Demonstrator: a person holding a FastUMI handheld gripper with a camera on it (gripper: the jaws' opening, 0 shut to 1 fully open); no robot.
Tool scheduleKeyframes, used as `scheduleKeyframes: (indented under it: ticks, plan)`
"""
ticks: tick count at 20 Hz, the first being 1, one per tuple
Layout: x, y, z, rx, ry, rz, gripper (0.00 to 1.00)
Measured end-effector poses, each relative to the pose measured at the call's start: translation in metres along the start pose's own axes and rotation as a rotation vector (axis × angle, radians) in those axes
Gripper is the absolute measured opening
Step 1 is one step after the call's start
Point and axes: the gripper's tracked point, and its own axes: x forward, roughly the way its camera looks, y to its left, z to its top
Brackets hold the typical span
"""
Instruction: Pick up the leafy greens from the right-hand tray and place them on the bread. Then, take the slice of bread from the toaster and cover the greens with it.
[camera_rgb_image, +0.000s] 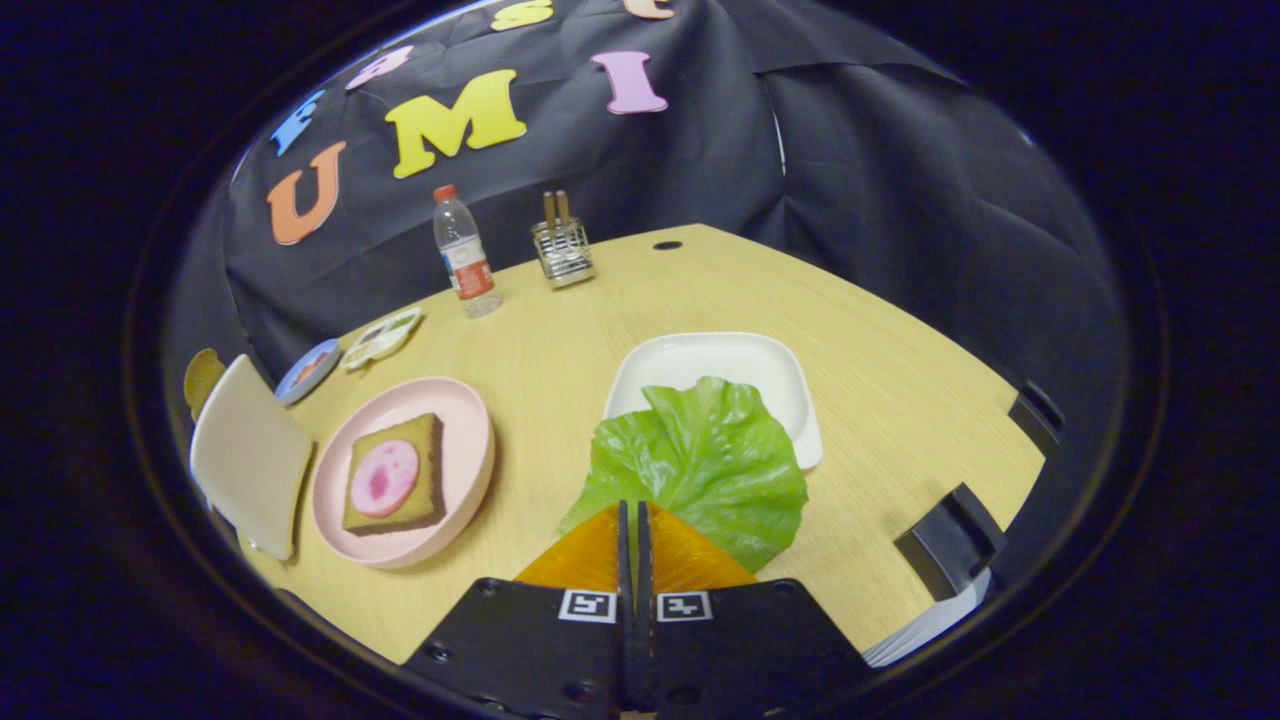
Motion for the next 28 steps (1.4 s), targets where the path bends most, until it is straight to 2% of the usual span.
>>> scheduleKeyframes:
  ticks: [2, 3, 6, 12, 15, 17, 18, 22, 26, 28]
  plan:
    - [-0.009, -0.001, 0.002, -0.035, -0.014, -0.01, 0.0]
    - [-0.007, -0.008, 0.0, -0.055, -0.008, -0.053, 0.0]
    - [0.007, -0.013, -0.004, 0.0, 0.008, -0.092, 0.01]
    - [0.02, -0.006, -0.018, -0.042, 0.032, -0.151, 0.96]
    - [0.027, -0.015, -0.009, 0.037, 0.002, -0.167, 0.46]
    - [0.028, -0.012, -0.01, 0.048, 0.013, -0.136, 0.14]
    - [0.025, -0.012, -0.009, 0.041, 0.022, -0.12, 0.05]
    - [-0.005, 0.002, 0.013, 0.068, -0.021, -0.066, 0.02]
    - [-0.032, 0.057, 0.049, 0.057, -0.097, 0.037, 0.01]
    - [-0.029, 0.093, 0.053, 0.019, -0.105, 0.083, 0.01]
